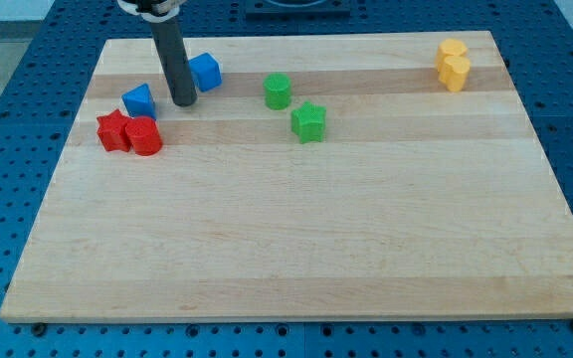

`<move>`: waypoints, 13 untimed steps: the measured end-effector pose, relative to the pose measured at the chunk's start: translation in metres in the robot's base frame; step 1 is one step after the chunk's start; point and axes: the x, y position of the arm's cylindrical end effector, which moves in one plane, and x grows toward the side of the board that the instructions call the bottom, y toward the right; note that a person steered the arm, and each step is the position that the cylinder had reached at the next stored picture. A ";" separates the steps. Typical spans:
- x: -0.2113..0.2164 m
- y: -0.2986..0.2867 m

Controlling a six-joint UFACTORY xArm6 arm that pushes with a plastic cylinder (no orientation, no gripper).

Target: Push the blue cube diagonal to the bottom left side of the green circle

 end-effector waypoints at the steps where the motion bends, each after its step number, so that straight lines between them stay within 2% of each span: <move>1: -0.031 -0.014; 2: -0.098 -0.013; 3: -0.108 -0.002; 4: -0.052 0.045; 7: -0.009 0.070; 8: -0.013 0.069; 10: -0.022 0.020; 13: -0.004 0.014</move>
